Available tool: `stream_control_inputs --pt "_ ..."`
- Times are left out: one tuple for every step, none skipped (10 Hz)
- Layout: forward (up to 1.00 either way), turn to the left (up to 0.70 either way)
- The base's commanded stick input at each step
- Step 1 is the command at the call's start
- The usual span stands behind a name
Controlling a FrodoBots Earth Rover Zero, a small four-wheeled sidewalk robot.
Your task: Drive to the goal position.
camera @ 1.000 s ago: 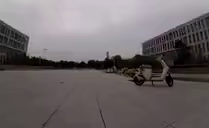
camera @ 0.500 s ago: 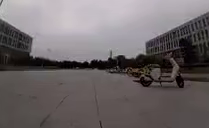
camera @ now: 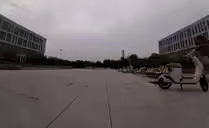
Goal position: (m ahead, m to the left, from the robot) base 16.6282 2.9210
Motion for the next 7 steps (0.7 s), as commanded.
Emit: stream_control_inputs --pt "0.70 0.26" --pt "0.70 0.01" --pt "0.70 0.01" --pt "0.70 0.01" --pt "0.70 0.01" --pt "0.70 0.01" --pt "0.70 0.01"
